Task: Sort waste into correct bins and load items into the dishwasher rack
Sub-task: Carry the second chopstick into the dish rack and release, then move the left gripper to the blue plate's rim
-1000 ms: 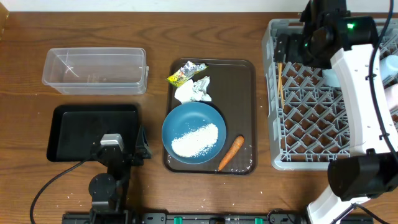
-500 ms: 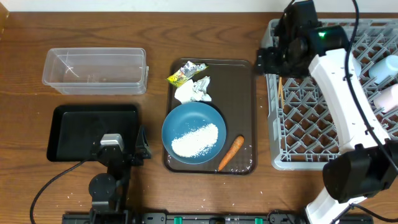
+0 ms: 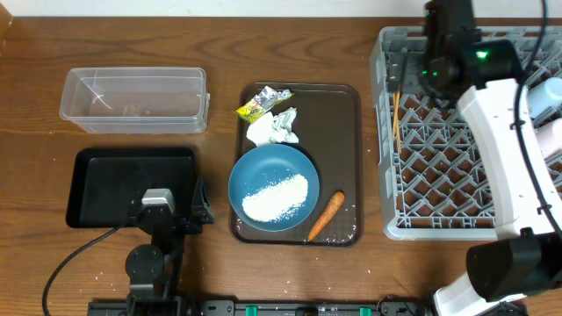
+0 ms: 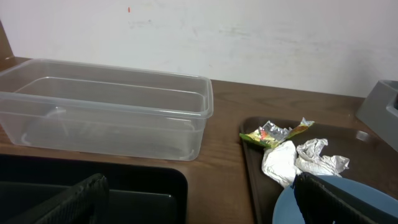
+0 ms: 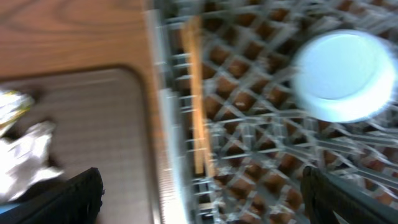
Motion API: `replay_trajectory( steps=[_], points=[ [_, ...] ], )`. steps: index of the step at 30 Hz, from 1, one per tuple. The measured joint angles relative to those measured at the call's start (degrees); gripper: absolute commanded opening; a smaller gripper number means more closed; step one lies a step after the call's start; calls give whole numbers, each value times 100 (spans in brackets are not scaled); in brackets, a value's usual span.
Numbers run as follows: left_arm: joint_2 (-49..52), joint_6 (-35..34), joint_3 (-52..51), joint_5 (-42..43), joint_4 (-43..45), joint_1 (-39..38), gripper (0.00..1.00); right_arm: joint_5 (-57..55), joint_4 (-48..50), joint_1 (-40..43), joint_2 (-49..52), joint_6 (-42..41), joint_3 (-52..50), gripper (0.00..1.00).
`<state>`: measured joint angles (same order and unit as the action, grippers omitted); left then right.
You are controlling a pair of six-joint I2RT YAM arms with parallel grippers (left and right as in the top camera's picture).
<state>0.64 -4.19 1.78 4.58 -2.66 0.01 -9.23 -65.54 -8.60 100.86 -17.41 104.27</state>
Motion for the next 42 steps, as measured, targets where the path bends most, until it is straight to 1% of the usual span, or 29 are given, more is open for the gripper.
replay_trajectory(
  steps=[6,8,11,15,17,21,23,26,29,31,36,38,40,42],
  points=[
    [0,-35,-20,50,63,0,97,-37,7,254,0,-7,-68,99],
    [0,-258,-22,313,92,0,97,-31,4,254,0,-9,-68,99],
    [-2,-988,-42,1025,245,0,97,-26,4,254,0,-9,-79,99],
    [0,-2629,-81,2184,422,0,97,-24,4,254,0,-9,-79,99],
    [0,-3213,-111,2684,629,0,97,-24,2,254,0,-11,-79,99],
    [-2,-3768,-138,3432,1401,0,97,-26,2,254,0,-11,-81,99],
    [0,-3897,-118,3650,1482,0,97,-24,2,254,0,-13,-83,99],
    [188,-3821,55,3836,1305,0,97,-24,4,254,0,-13,-85,99],
    [857,-3436,726,3923,507,0,97,-24,0,254,0,-15,-85,99],
    [1515,-3080,1309,4011,-245,0,97,-22,-2,254,0,-15,-90,99],
    [3775,-1886,3224,4210,-2680,-33,97,-24,4,254,0,-15,-96,99],
    [4494,-1539,3836,4260,-3099,-81,97,-24,4,254,0,-17,-96,99],
    [5014,-1394,4258,4389,-3209,-103,97,-24,2,254,0,-15,-96,99],
    [5401,-1397,4520,4597,-3167,-111,97,-24,4,254,0,-15,-96,99]
  ],
)
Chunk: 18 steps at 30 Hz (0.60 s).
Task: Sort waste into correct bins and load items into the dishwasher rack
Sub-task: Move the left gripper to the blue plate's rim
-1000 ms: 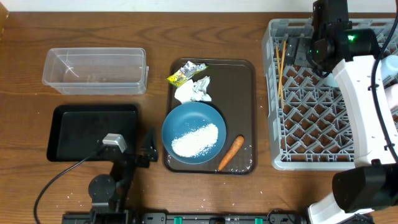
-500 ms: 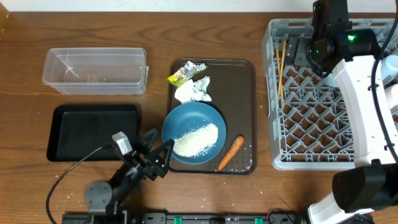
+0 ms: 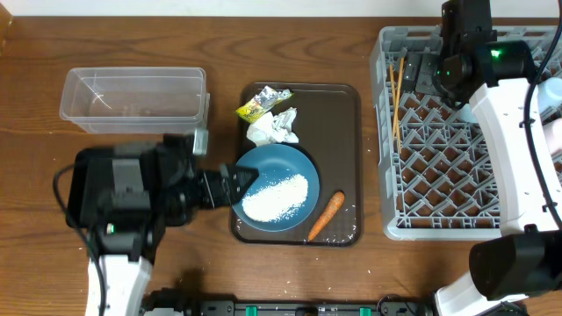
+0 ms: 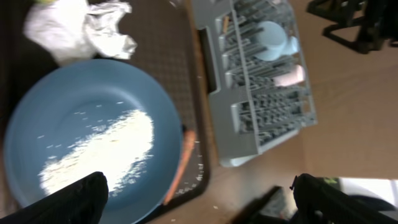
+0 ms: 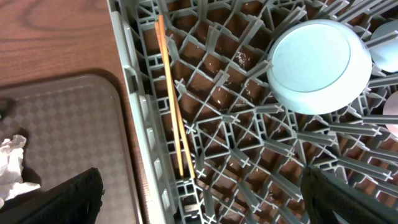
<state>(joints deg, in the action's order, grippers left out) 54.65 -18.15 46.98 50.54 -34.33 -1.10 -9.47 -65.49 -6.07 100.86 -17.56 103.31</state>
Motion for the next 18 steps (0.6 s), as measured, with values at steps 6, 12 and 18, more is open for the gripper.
replay_trajectory(
  steps=[6,12,18],
  points=[
    [605,-61,63,83,256,-354,97,0,2,0,0,-2,0,99],
    [960,-356,686,-2015,-811,-1954,97,0,-2,0,0,0,0,99],
    [1775,-396,1613,-3432,-949,-3204,98,2,0,0,0,0,0,99]
  ],
)
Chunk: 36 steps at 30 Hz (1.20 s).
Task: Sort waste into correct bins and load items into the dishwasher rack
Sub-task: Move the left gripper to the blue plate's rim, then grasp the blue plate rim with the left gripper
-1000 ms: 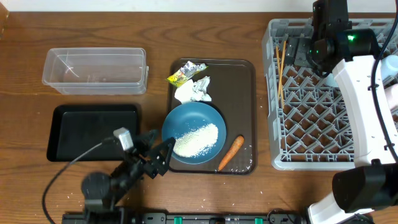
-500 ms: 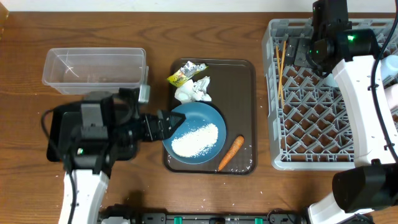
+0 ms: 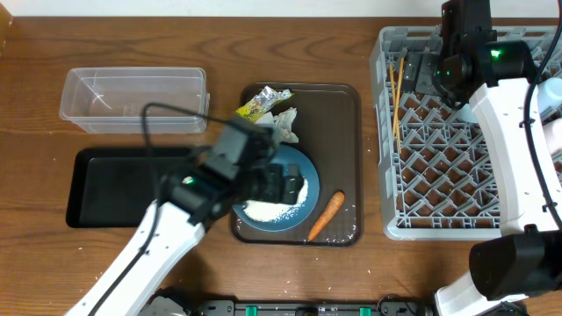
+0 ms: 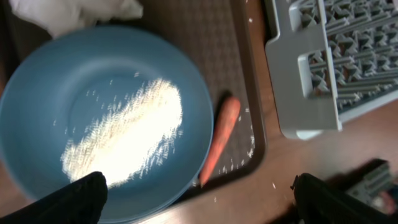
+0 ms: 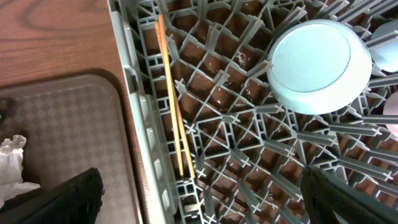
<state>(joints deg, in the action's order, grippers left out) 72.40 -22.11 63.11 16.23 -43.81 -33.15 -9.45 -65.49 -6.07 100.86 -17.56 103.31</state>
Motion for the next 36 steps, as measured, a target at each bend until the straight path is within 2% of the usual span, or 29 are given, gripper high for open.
replay_trajectory(
  steps=[20,31,34,36],
  points=[
    [2096,-42,24,-883,1285,-586,98,-2,-2,0,0,0,0,99],
    [2603,-186,24,-1515,1342,-1314,100,-2,-2,0,0,0,0,99],
    [2671,-190,24,-1609,1333,-1464,98,-2,0,0,0,0,0,99],
    [2682,-192,24,-1742,1272,-1515,91,-2,0,0,0,-2,0,99]
  ],
)
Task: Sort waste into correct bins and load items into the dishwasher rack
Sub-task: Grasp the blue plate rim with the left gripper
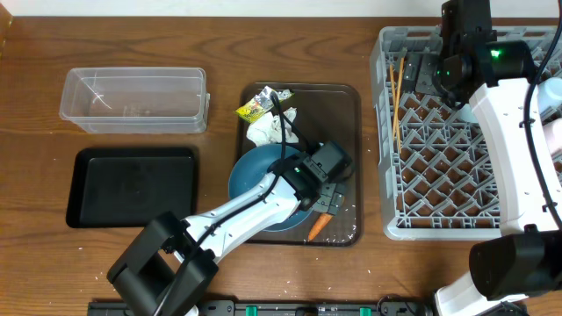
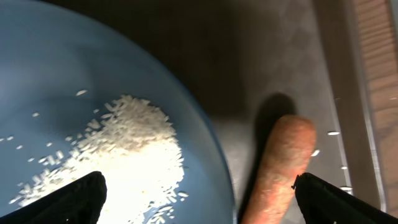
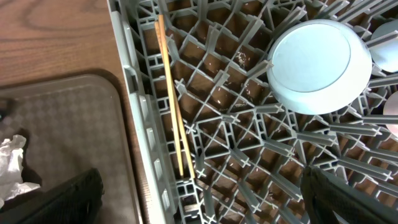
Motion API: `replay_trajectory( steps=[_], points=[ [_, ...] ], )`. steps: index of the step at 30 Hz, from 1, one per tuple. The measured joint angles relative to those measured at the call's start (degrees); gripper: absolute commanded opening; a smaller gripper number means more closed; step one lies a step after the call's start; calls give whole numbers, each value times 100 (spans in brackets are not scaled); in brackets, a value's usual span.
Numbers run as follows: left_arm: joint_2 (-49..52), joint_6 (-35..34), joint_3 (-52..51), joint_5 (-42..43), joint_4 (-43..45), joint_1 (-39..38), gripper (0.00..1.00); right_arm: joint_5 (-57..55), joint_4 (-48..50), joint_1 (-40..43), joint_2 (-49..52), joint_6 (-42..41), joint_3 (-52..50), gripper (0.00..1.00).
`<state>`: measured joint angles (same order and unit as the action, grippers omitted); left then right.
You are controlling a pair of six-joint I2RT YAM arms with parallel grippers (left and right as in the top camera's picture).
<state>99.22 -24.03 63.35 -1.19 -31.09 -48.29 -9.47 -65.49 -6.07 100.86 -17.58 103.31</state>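
Note:
An orange carrot [image 2: 280, 171] lies on the brown tray [image 1: 351, 114], just right of the blue plate [image 2: 93, 74] with white rice on it. My left gripper [image 2: 199, 202] hangs open, low over the plate's right rim and the carrot, and it holds nothing. In the overhead view the left gripper [image 1: 327, 204] covers most of the carrot [image 1: 318, 226]. A yellow wrapper [image 1: 262, 104] and a crumpled tissue [image 1: 272, 129] lie at the tray's far end. My right gripper [image 3: 199, 199] stands open and empty above the grey dishwasher rack [image 1: 439, 175].
Wooden chopsticks [image 3: 171, 93] and a pale blue cup [image 3: 317, 65] sit in the rack. A clear plastic container [image 1: 132, 98] stands at the far left, and a black bin tray [image 1: 132, 186] in front of it.
My left gripper was higher over the middle of the plate; now it is lower and further right, close to the plate's right rim and the carrot. The right arm has not moved.
First my left arm was folded at the front left by the black bin, and the right gripper's view over the rack was blurred. Then the left gripper was at the plate's left edge, then over the plate, and now beside the carrot. The right gripper stayed above the rack.

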Motion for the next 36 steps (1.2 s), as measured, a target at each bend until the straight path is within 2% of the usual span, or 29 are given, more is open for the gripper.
replay_trajectory(
  steps=[2,8,15,24,30,36],
  points=[
    [0,-24,0,-186,-74,-4,87,0,0,0,0,0,0,99],
    [2,-15,0,-483,-125,-4,86,0,0,0,0,0,0,99],
    [70,-15,0,-424,-120,-4,86,2,0,0,0,0,0,99],
    [457,-15,0,-295,-70,-4,79,2,-2,0,0,2,0,99],
    [457,-26,0,-282,-37,-4,66,0,0,0,0,2,0,99],
    [457,-24,0,-249,-37,-4,43,2,-2,0,0,2,0,99]
  ],
)
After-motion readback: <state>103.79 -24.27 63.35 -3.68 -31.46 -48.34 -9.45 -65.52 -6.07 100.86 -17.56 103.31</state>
